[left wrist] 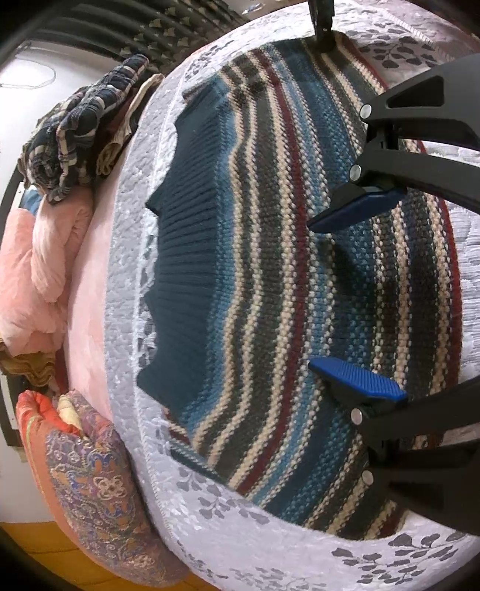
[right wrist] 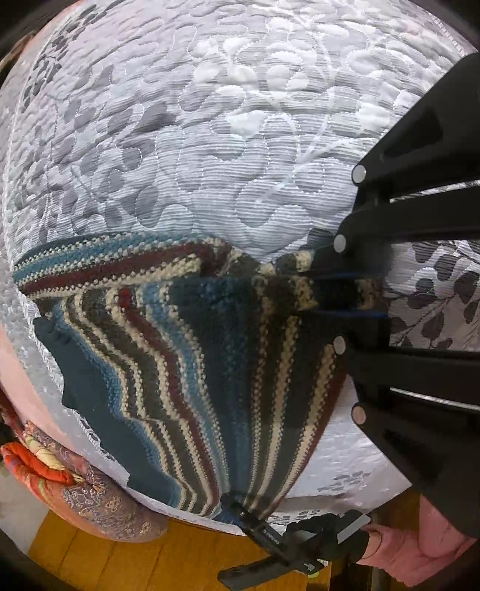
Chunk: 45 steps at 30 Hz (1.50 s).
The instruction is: Fold small clothes
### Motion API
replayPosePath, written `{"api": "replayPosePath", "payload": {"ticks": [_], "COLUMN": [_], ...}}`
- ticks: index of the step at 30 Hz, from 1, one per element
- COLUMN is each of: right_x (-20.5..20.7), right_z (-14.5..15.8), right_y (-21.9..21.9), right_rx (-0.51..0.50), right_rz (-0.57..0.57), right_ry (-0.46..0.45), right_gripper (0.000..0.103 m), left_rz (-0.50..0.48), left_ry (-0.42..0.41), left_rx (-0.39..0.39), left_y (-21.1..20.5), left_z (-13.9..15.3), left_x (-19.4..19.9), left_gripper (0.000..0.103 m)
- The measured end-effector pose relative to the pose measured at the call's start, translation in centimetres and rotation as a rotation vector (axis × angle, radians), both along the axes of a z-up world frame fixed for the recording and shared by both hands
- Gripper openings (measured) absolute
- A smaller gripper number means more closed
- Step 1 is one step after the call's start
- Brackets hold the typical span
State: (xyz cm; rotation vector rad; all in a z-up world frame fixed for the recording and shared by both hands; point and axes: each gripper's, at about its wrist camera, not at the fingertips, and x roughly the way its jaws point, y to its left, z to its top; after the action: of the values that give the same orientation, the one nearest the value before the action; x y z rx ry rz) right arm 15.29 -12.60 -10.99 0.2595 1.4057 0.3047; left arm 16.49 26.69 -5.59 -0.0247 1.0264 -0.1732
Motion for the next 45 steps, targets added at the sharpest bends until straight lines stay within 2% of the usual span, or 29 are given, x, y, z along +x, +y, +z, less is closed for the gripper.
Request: {"api": "replayPosePath", "payload": {"ticks": [5,10,13,15,21,23,27,30,33,45], "right_x": [0.5,2.8,5.3,7.0,11.7,12.5,12.7,12.4,12.4,12.7], "right_z": [1.3,5.0,6.1,6.2,4.1,3.0,2.4,3.3,3.5,1.3], "right_y": [-0.8,-1.1,-0.7,-0.3,0.5,0.3,1.0,0.6,0.0,0.0], "right_rx": [0.045,0.045,0.042,0.034,-0.045,-0.032,-0.05,-0.027,-0.017,-0.039], "right_rz": [-0.023,-0.035,-0.034,-0.033,-0.047,-0.04,-0.016,-0.029,-0.051,-0.069], "right_ry": [-0.006,-0.09,-0.127,-0.135,-0.116,-0.093,-0.103,-0.13,-0.131,-0.11], "right_gripper": [0.016,0.017,0.028,0.036,0.04,0.04,0.017,0.012,0.011,0.012], "left_rz": [-0.002,0.004,0.001,0.0,0.02,0.022,0.013,0.009,0.008,-0.003], "left_ry": [0.007,-0.006,-0.022,-0.027,-0.018,-0.022,-0.036,-0.044,-0.048,-0.07], "left_rx": [0.014,-0.009,-0.021,-0.035,-0.04,-0.03,-0.006,-0.001,-0.003,0.004], "left_y": [-0.1,-0.3,-0.8,-1.3,-2.4,-2.7,-3.0,-3.0,-3.0,-3.1], "left_z": [-0.7,0.2,1.0,1.3,0.5,0.2,-0.2,-0.3,-0.2,-0.2], "left_x": [0.0,0.4,1.3,2.2,4.9,5.3,5.3,5.3,5.1,4.7], "left_gripper": [0.07,0.07,0.071,0.071,0.071,0.071,0.072,0.073,0.073,0.073]}}
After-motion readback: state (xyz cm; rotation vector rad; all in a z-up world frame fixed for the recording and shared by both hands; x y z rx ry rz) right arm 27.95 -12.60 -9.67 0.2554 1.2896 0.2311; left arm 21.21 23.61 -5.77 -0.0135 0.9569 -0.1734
